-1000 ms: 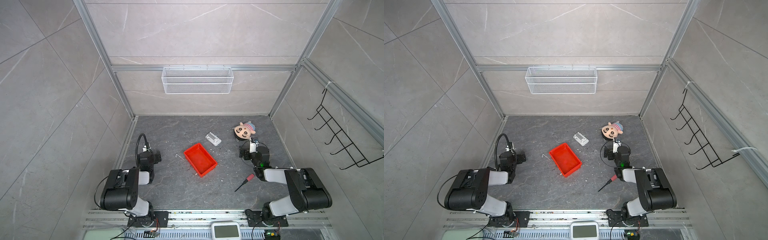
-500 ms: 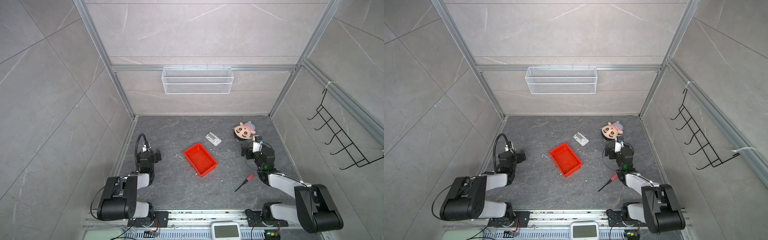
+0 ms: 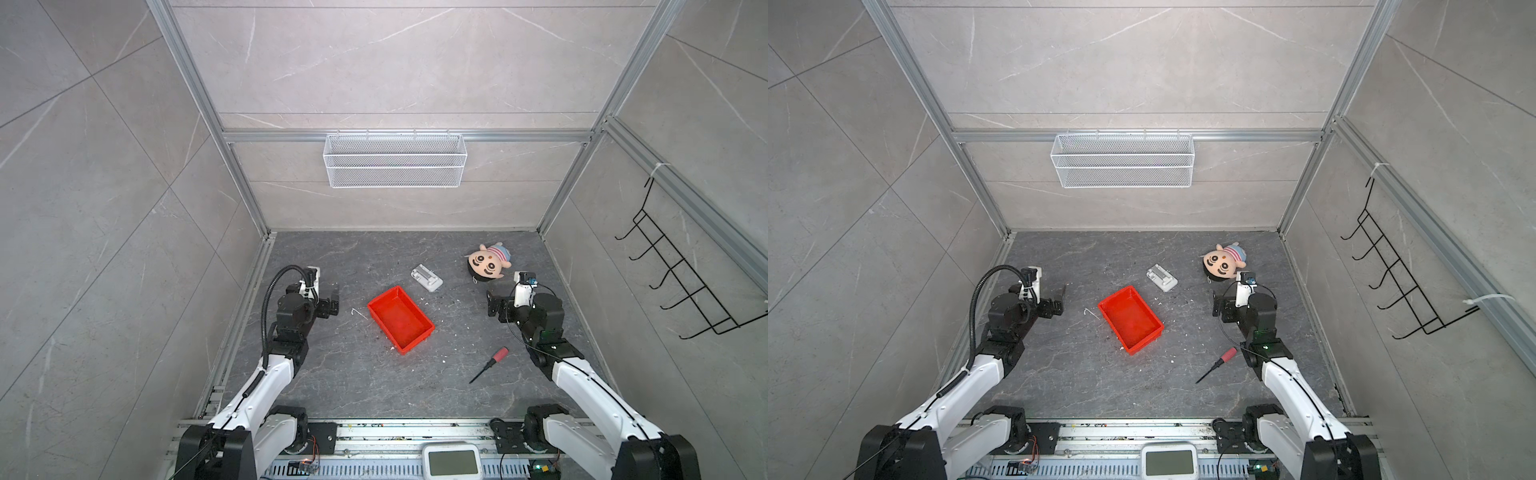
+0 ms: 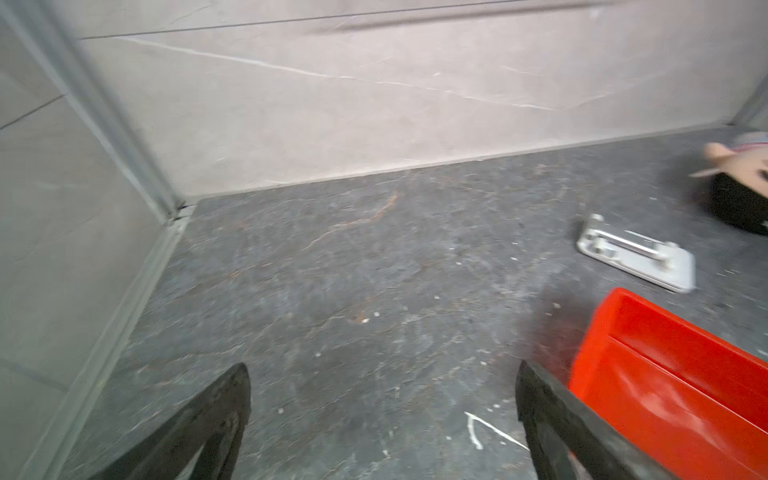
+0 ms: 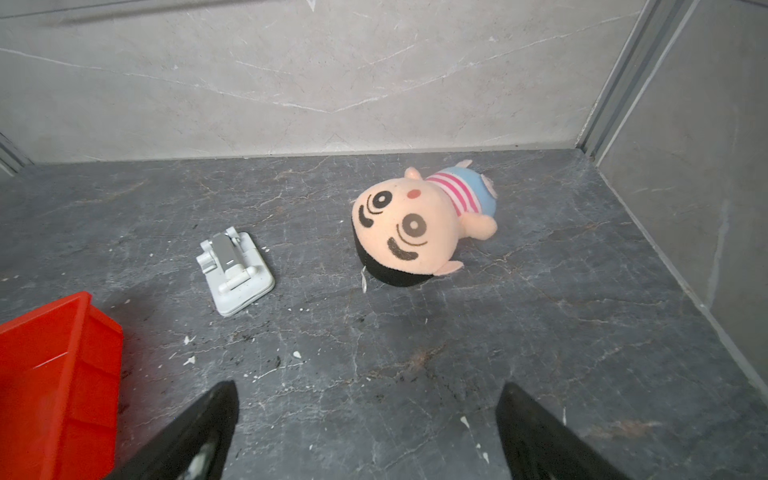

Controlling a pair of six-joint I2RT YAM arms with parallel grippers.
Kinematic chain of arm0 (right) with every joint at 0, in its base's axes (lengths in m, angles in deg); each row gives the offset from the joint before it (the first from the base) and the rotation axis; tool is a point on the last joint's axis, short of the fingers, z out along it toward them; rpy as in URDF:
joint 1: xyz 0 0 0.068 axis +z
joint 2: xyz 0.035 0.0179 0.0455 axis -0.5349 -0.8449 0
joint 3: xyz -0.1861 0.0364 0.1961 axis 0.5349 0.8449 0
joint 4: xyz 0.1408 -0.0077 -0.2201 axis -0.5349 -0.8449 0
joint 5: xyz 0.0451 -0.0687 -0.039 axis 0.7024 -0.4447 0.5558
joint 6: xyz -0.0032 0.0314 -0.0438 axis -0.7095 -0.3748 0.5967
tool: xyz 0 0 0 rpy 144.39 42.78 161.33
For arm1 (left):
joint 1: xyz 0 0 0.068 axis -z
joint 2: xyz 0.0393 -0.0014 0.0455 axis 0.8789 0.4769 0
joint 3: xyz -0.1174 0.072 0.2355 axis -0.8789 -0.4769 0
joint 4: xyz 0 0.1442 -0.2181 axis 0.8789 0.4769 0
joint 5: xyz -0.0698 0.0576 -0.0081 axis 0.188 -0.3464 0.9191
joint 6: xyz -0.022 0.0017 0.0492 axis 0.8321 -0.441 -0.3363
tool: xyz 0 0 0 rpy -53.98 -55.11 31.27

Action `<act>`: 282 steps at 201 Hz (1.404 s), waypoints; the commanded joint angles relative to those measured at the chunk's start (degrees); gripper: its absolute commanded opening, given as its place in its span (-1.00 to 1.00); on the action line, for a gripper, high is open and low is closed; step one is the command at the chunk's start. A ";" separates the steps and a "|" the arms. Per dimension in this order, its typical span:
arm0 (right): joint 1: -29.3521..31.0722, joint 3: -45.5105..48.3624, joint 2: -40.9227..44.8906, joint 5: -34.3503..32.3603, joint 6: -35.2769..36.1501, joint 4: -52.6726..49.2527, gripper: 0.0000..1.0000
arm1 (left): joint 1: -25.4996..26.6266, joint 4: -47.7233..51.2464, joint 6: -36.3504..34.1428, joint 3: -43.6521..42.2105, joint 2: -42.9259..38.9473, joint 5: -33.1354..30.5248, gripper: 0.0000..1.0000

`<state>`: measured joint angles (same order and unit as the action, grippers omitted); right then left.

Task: Put the screwdriver in the bin
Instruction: 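Move the left gripper to the red bin while the right gripper reaches toward the screwdriver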

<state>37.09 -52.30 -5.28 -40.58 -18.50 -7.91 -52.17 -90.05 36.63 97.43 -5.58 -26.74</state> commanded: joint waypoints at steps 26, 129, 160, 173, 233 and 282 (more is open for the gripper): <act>0.05 -1.47 9.58 2.94 -5.70 -13.40 0.98 | 7.70 7.62 -5.27 4.25 -1.46 11.71 1.00; -0.01 -13.57 9.37 -5.27 -21.95 -47.02 0.98 | 26.01 9.14 -11.90 10.71 5.38 17.71 0.99; -0.01 -13.96 4.23 0.13 -25.37 -49.80 0.98 | 30.45 10.49 -14.53 12.31 7.33 18.74 1.00; 0.01 -13.13 4.24 0.30 -28.78 -49.64 0.98 | 32.46 11.14 -15.36 12.93 8.12 18.11 1.00; 0.17 -9.11 4.34 -2.74 -43.48 -52.88 0.98 | 39.80 14.73 -17.81 15.38 11.51 17.21 1.00; 1.28 -11.11 -4.66 -8.88 -49.18 -59.20 0.75 | 41.71 18.99 -19.94 17.82 13.30 16.15 1.00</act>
<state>37.53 -62.03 -5.39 -44.90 -62.38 -61.31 -11.19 -73.46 19.34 112.62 7.14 -10.26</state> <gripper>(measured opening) 0.937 0.999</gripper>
